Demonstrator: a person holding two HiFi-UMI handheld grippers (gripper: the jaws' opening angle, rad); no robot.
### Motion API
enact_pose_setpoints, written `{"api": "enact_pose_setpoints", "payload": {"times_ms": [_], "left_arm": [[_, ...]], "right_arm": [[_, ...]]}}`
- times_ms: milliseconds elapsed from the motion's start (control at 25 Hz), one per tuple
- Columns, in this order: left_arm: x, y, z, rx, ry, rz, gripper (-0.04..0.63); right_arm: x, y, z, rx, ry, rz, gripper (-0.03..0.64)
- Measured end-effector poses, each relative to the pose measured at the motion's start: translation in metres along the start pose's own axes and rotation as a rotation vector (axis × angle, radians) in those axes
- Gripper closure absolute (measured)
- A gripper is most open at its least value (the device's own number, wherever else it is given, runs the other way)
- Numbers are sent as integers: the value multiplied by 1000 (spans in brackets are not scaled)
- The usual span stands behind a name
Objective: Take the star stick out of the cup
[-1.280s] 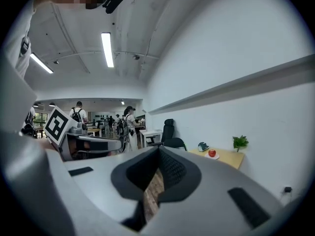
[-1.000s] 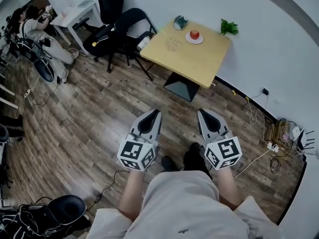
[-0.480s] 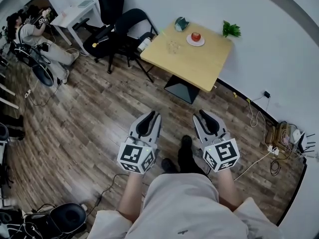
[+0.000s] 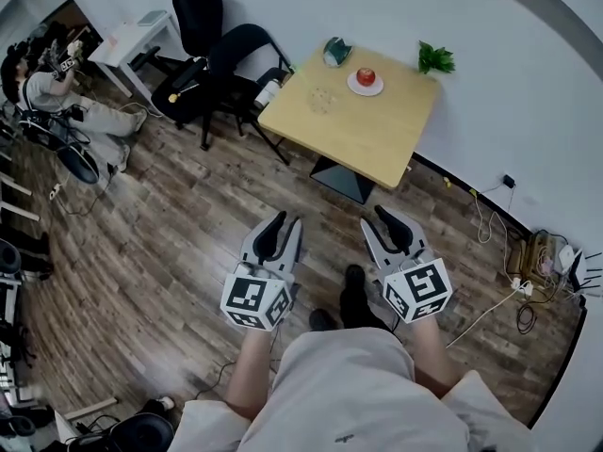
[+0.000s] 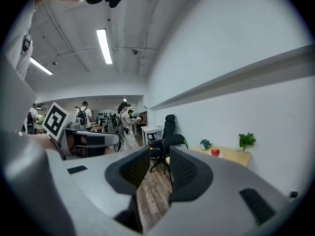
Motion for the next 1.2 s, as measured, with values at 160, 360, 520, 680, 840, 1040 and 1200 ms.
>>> {"api": "enact_pose_setpoints", "payload": {"times_ms": [160,360,520,680,840,1040,1200], "left_arm": [[-6,31,-11,-30,12,8,511],[-15,65,-19,-58,21,19,511],[-17,89,-20,-81,25,21,511],[-12,113,-18,-100,28,9,511],[-6,133,-17,-141,24,-3,511],[-2,148,-17,-191,14,-10,511],[-1,154,-16,-209,19,-28,511]], "right_arm": [[-2,24,28,-3,5,-1,511],[-7,47,59,-19,4,5,511],[-10,61,84,-32,6,9,511],[-3,72,113,-41,20,-2,511],[5,82,138,-60,32,-22,511],[12,92,158,-92,41,-46,511],[17,98,168,-104,64,-59,511]]}}
Point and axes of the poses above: the fingertips, and each gripper's own axes: y forward along the fingers, z to its right, x out of its underside, the point moved 6 cm from there along -y, backward along the fingers, and after that the axes turned 6 degrees about z, right-handed, at the moved point
